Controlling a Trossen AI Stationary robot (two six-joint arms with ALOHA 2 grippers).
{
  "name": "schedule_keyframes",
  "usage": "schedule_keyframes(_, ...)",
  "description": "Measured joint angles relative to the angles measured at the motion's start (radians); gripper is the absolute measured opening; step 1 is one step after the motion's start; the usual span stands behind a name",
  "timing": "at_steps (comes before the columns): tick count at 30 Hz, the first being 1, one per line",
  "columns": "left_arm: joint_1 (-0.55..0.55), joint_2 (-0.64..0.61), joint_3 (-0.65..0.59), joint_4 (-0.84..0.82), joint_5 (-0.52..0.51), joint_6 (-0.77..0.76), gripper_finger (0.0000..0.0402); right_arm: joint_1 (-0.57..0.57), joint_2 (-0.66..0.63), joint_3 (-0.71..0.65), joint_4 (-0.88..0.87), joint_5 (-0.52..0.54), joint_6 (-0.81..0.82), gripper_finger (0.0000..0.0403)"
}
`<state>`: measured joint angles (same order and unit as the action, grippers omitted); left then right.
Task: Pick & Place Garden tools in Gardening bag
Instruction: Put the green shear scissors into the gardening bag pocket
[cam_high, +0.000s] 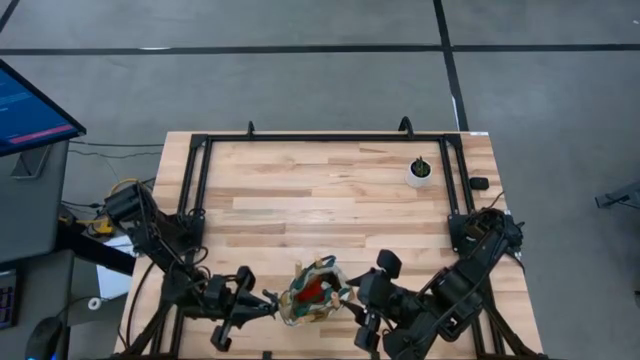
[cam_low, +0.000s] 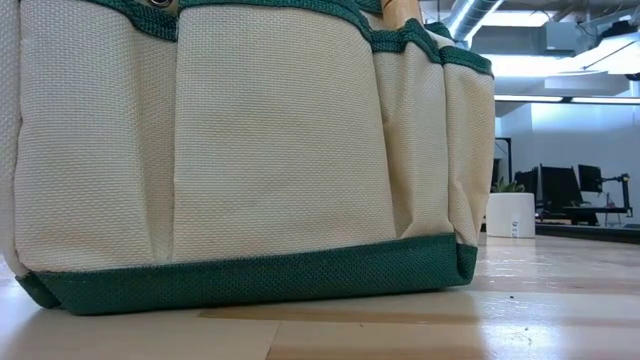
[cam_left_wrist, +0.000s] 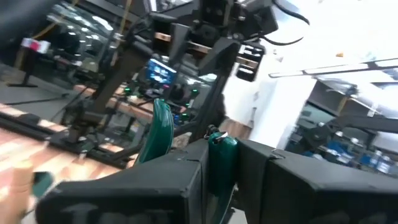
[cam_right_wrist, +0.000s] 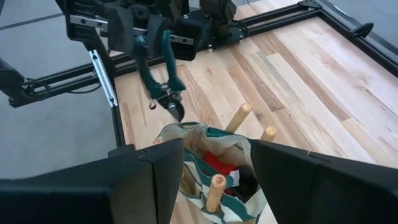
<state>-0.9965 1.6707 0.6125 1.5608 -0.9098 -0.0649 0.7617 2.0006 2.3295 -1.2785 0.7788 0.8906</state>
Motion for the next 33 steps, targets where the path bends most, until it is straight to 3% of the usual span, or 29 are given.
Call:
schedule_keyframes(5,0.024,0.007,0.0,0.0,0.062,-0.019,0.0033,-0.015,0.0,0.0,0.0,0.0,0.0,0.0179)
schedule_keyframes(19,0.022,0.104,-0.003,0.013,0.061,-0.082,0.0033,-0.037,0.0,0.0,0.001,-0.009,0.009,0.0179)
schedule_keyframes(33,-0.047,0.069,-0.042,0.01,-0.016,-0.074,0.0033,-0.038,0.0,0.0,0.001,-0.023,0.026,0.0179)
